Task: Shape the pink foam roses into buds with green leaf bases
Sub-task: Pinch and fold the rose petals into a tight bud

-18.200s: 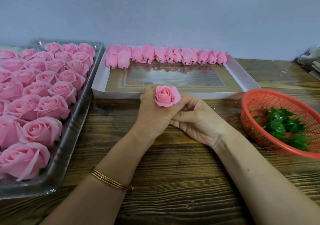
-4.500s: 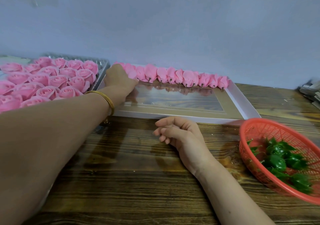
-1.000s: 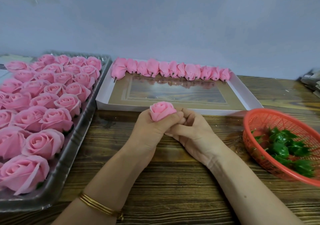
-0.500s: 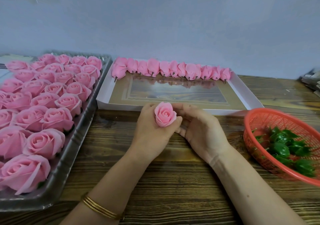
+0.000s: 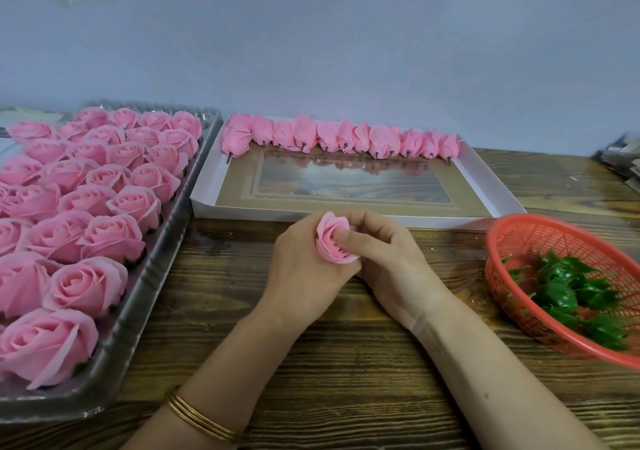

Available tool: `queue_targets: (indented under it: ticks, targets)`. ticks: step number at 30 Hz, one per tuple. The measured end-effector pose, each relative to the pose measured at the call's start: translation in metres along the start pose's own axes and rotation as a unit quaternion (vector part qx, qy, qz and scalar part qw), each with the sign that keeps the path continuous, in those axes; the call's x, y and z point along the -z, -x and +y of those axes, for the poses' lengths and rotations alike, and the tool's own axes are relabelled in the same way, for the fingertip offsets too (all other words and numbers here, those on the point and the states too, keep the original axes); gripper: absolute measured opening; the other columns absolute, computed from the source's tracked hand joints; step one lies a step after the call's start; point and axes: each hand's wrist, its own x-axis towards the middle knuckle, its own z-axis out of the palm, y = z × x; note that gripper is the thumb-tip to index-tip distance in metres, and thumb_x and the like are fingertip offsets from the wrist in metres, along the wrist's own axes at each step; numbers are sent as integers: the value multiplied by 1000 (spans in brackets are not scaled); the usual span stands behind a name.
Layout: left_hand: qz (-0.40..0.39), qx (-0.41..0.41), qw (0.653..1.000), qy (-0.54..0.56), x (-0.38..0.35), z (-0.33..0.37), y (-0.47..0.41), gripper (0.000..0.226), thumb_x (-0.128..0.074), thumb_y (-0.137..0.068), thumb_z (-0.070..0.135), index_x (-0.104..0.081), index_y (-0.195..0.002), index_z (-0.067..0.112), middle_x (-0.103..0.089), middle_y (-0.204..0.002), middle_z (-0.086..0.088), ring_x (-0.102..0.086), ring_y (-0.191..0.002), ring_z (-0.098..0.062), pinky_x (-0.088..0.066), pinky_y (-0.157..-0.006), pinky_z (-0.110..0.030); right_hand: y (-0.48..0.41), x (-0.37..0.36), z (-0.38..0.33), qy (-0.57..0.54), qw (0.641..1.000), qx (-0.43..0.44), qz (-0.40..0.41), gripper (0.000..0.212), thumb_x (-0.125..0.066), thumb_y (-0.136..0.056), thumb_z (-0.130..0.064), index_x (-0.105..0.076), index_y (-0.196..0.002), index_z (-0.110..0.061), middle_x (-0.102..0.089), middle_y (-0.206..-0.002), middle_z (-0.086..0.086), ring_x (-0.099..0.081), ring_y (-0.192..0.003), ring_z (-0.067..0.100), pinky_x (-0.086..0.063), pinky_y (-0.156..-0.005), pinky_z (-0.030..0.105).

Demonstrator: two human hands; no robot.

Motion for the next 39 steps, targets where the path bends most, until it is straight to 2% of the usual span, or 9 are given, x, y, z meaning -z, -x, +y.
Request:
queue_targets:
  ticks: [9, 12, 15, 18, 23, 29, 31, 35, 39]
  targets:
    - [5, 1, 1000, 27, -2, -5, -1, 13, -78, -77, 14, -70, -88, 17, -72, -83, 1, -68, -81, -16, -58, -76, -40, -1, -1, 0, 4, 1000, -6, 13, 40, -76, -70, -14, -66, -103, 6, -68, -90, 15, -64, -84, 22, -52, -78, 29]
    - [40, 19, 994, 96, -2, -6, -4, 10, -77, -77, 8, -71, -85, 12, -73, -81, -3, -68, -77, -18, -58, -68, -31, -2, 2, -1, -60, 998, -18, 29, 26, -60, -74, -24, -73, -86, -5, -69, -87, 10, -62, -82, 20, -48, -74, 29]
    - [56, 37, 982, 177, -1, -7, -6, 7, -75, -78, 1, -71, -79, 7, -69, -70, 2, -65, -66, -8, -53, -59, -18, -4, 5, 1, -44, 999, -14, 15, 24, -57, -67, -3, -65, -89, -1, -63, -84, 13, -56, -77, 20, -45, -70, 28]
    - [63, 60, 964, 250, -3, -8, -7, 7, -73, -80, -1, -68, -83, -5, -69, -71, -6, -65, -67, -13, -55, -62, -23, -2, 2, 7, 33, 999, 15, -12, 32, -55, -62, 14, -61, -90, 2, -61, -72, 9, -58, -72, 19, -49, -73, 26]
    - [30, 78, 957, 278, -5, -7, -8, 19, -70, -83, 0, -70, -68, 11, -72, -70, -11, -69, -67, -21, -59, -69, -34, -1, -1, 11, 87, 994, 53, -43, 28, -69, -60, 6, -65, -84, -8, -66, -69, -4, -61, -71, 8, -50, -73, 21]
    - [-2, 76, 954, 290, -5, -8, -9, 5, -73, -80, 0, -68, -80, 1, -69, -74, -10, -67, -74, -20, -57, -75, -35, -1, -1, 11, 103, 993, 50, -23, 32, -66, -60, 8, -68, -91, -3, -66, -79, 11, -61, -78, 17, -52, -78, 27]
    - [-11, 70, 955, 288, -4, -8, -9, 18, -77, -71, 8, -67, -82, -3, -67, -77, -15, -65, -77, -24, -55, -78, -38, 0, -1, 9, 87, 995, 41, -37, 28, -63, -61, 9, -67, -86, -4, -64, -74, 8, -60, -72, 14, -51, -73, 23]
    - [-41, 58, 953, 296, -2, -5, -8, 37, -71, -67, 15, -61, -85, -17, -56, -74, -22, -55, -73, -28, -51, -65, -32, 1, -1, 4, 82, 995, 12, -60, 16, -60, -62, 8, -62, -72, -3, -50, -66, 10, -47, -58, 12, -40, -59, 18]
    - [-67, 55, 954, 288, 3, -3, -7, 42, -70, -70, 17, -55, -86, -20, -54, -76, -24, -52, -74, -31, -47, -70, -36, 1, 2, 3, 59, 996, -8, -72, 14, -60, -63, 8, -67, -64, -4, -52, -60, 10, -48, -58, 13, -40, -60, 22]
